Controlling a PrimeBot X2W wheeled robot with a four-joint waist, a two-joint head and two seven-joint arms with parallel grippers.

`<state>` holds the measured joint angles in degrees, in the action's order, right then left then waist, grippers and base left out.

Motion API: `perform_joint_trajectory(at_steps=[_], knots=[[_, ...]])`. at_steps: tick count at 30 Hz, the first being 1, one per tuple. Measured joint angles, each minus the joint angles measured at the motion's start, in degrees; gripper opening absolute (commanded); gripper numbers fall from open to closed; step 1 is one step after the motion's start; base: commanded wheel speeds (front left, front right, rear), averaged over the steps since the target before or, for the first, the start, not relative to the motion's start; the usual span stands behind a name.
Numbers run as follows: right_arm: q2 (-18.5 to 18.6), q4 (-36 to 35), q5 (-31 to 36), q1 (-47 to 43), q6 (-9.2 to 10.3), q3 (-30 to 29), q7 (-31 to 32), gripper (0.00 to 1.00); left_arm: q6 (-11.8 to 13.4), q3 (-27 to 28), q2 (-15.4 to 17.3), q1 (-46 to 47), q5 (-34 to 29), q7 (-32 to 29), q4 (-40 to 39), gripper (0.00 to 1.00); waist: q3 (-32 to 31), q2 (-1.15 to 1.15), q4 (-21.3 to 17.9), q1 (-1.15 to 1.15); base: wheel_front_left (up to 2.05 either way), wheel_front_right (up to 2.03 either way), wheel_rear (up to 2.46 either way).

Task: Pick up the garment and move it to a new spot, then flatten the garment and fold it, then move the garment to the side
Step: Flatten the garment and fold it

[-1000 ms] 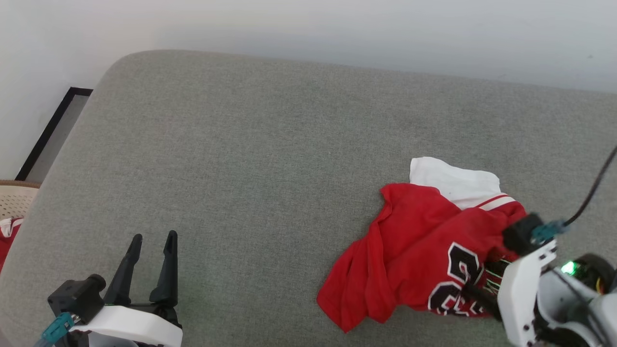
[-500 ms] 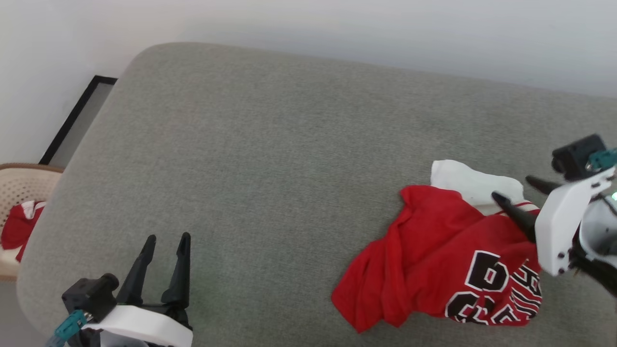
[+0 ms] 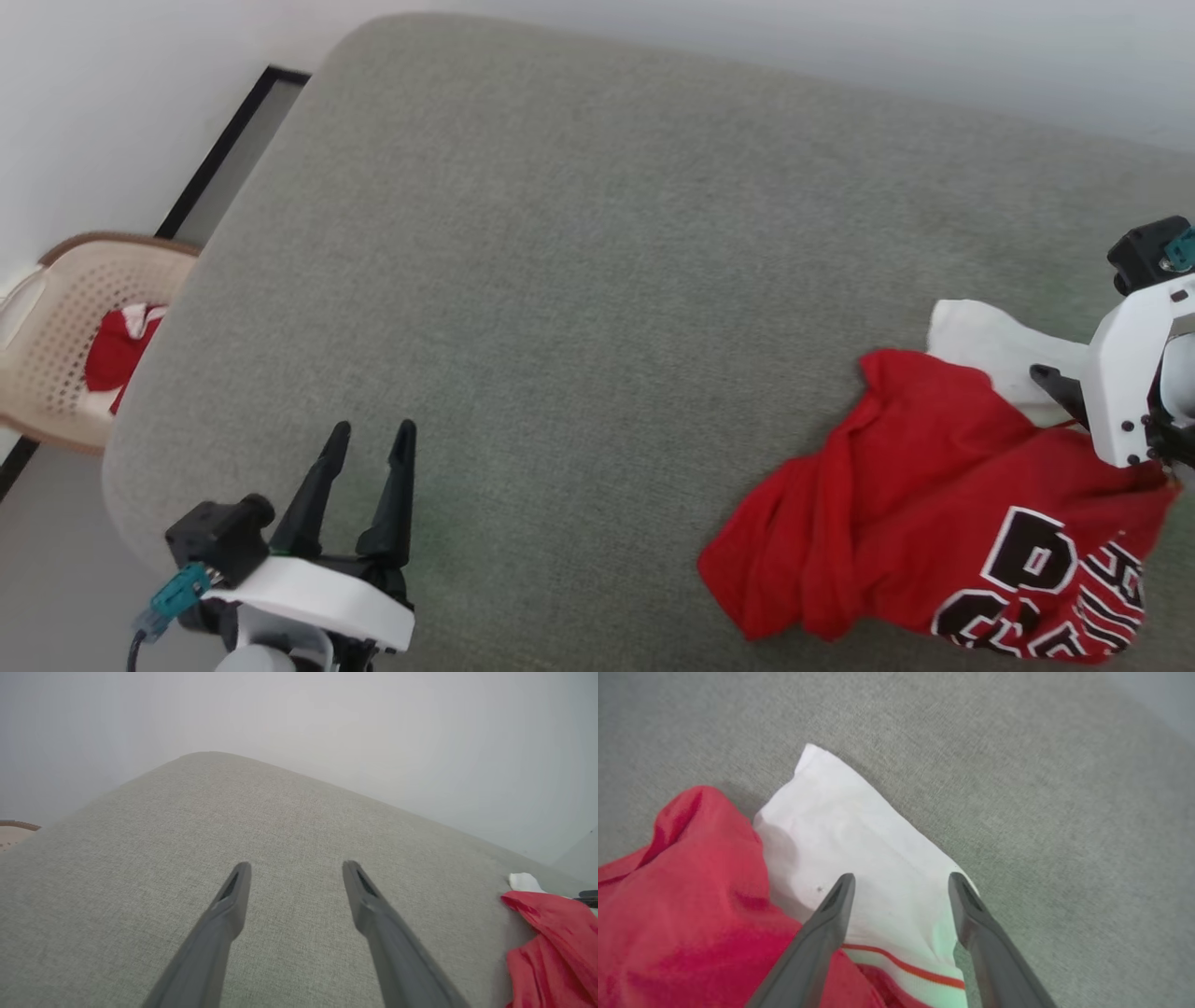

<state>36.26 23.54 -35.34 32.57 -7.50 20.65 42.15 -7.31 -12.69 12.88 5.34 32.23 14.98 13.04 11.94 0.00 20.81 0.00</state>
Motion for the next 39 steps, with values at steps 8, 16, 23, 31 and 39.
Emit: perform_joint_trajectory(at_steps=[8,16,23,31,39], knots=[[0.21,9.96,-1.92,7.12,0.01,7.61,2.94,1.00,0.00,-1.66,-0.81,2.20,0.34,0.00,0.54,1.00,3.17,0.00,2.82,0.00,0.00,0.00,0.00],[-0.33,15.44,-3.96,11.85,-0.01,11.27,-0.46,0.00,0.00,-1.90,-1.57,3.10,0.41,0.00,1.18,1.00,4.16,0.00,3.02,0.00,0.00,0.00,0.00],[2.15,19.36,-3.37,14.47,-0.15,11.12,-6.15,0.00,0.00,-0.26,-0.93,2.98,0.29,-0.01,1.01,1.00,3.25,0.00,0.57,0.00,0.00,0.00,0.00],[7.43,23.90,-3.38,14.68,-0.15,8.37,-7.65,0.00,0.00,0.36,-0.20,2.66,-0.10,0.00,0.45,1.00,2.09,0.00,-2.93,0.00,0.00,0.00,0.00],[6.35,29.24,-5.92,8.11,-0.14,4.34,-5.36,0.00,0.00,0.15,0.10,2.64,-0.37,0.00,0.55,1.00,1.06,0.00,-5.08,0.00,0.00,0.00,0.00]])
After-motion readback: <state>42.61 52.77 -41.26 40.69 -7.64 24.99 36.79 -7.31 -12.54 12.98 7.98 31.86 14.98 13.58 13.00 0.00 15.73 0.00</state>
